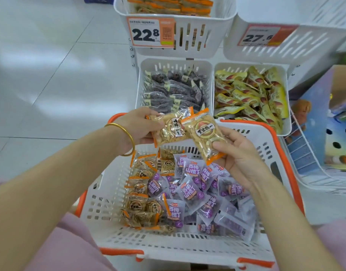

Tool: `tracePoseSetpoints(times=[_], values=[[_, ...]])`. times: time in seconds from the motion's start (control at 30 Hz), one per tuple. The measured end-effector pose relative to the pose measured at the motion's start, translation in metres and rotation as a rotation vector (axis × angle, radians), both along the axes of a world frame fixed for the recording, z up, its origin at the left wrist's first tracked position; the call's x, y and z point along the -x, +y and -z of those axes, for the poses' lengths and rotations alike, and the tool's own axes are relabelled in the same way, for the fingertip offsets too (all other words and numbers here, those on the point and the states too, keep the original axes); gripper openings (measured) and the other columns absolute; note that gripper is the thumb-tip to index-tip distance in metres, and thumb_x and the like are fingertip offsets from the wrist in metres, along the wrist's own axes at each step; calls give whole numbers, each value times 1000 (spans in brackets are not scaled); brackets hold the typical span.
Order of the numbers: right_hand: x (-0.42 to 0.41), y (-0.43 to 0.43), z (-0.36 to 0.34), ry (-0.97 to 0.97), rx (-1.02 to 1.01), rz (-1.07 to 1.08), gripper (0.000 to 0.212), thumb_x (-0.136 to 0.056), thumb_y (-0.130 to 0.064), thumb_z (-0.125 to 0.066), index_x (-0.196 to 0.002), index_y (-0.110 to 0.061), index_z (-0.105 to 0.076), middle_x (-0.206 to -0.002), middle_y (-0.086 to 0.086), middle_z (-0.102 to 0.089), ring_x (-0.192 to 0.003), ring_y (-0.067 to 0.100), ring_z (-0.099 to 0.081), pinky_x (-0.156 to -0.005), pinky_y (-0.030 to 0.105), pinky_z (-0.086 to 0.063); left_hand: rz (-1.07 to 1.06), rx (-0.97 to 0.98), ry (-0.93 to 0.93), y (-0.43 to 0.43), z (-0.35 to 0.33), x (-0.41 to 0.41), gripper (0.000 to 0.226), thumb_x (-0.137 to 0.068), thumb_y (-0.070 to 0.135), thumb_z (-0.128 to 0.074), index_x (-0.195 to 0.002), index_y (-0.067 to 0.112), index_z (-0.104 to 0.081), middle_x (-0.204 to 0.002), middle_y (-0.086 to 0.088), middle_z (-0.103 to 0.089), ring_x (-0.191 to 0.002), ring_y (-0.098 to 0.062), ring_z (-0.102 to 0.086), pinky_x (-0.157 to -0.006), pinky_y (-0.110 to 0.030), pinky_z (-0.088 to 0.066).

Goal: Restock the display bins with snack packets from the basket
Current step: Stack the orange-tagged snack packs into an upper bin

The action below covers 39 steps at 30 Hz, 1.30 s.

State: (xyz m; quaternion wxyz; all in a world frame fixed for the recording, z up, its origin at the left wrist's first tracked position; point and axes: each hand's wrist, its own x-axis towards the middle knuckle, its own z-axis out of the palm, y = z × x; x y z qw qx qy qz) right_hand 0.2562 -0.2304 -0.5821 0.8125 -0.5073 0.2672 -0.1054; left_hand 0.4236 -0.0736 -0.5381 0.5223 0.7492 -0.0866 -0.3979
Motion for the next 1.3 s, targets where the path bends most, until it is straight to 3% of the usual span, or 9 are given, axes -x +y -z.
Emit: tracePoseSetpoints(times=[0.13, 0.37, 0.53, 0.7, 0.83, 1.0, 1.07, 1.13, 1.3], values=[[-9, 15, 3, 19, 50, 67, 23, -85, 7, -57, -101, -10, -58, -94, 6, -67, -75, 15, -67, -59, 30, -59, 36, 79, 105, -7, -4, 7, 15, -89, -3, -56, -88, 11, -53, -79, -12, -64, -64, -20, -66, -69, -31, -59], [-19, 30, 2, 174, 402, 147, 22, -83, -22, -70, -93, -11, -54, -82, 10, -67, -59, 11, -59, -52, 29, -47, 118, 237, 140, -18, -6, 25, 33, -88, -9, -52, -117, 7, -55, -110, -17, -61, -95, -28, -64, -82, -39, -57], [-19, 29, -19, 166, 603, 62, 28, -84, -30, -69, -76, -11, -50, -65, 6, -64, -51, 11, -61, -53, 29, -52, 234, 177, -128, -20, -8, 32, 48, -74, 6, -75, -117, 15, -55, -108, -11, -65, -103, -27, -63, -94, -46, -50], [-32, -1, -57, 84, 462, 111, 55, -66, -53, -63, -111, -25, -51, -103, 2, -63, -74, 11, -67, -57, 28, -54, 258, 252, -246, -23, -25, 14, 43, -82, -2, -66, -114, 23, -53, -107, -6, -63, -98, -19, -63, -90, -37, -52], [-82, -39, -118, -15, 522, -236, 43, -66, -37, -71, -107, -27, -60, -77, -8, -65, -60, 12, -57, -47, 27, -45, 304, 319, -372, -39, -64, -23, 44, -76, 15, -66, -114, 30, -51, -114, -6, -60, -102, -20, -61, -87, -36, -51], [-165, -82, -189, -144, 886, -119, 16, -77, -18, -75, -82, -23, -60, -54, -16, -57, -48, -1, -49, -44, 14, -39, 213, 325, -635, -78, -115, -93, 48, -82, 6, -67, -125, 14, -47, -111, 3, -58, -97, -10, -60, -87, -26, -53], [-205, -104, -211, -212, 1067, 32, 19, -78, -19, -76, -78, -27, -59, -63, -13, -61, -58, 4, -57, -61, 25, -49, 145, 241, -765, -93, -130, -129, 51, -86, 9, -64, -132, 12, -42, -108, 7, -52, -94, -5, -57, -81, -17, -51], [-249, -122, -222, -229, 1258, 170, 19, -76, -24, -74, -80, -29, -56, -73, -11, -60, -74, 15, -60, -75, 39, -51, 137, 84, -931, -107, -136, -166, 52, -85, 20, -61, -134, 16, -43, -121, 1, -51, -108, -15, -54, -94, -31, -48], [-354, -145, -215, -240, 1687, 242, 16, -83, -26, -67, -93, -17, -59, -87, 0, -64, -89, 25, -56, -75, 39, -44, 158, -207, -1157, -141, -126, -231, 41, -89, 10, -52, -129, 5, -47, -136, -11, -41, -125, -26, -38, -103, -26, -27]])
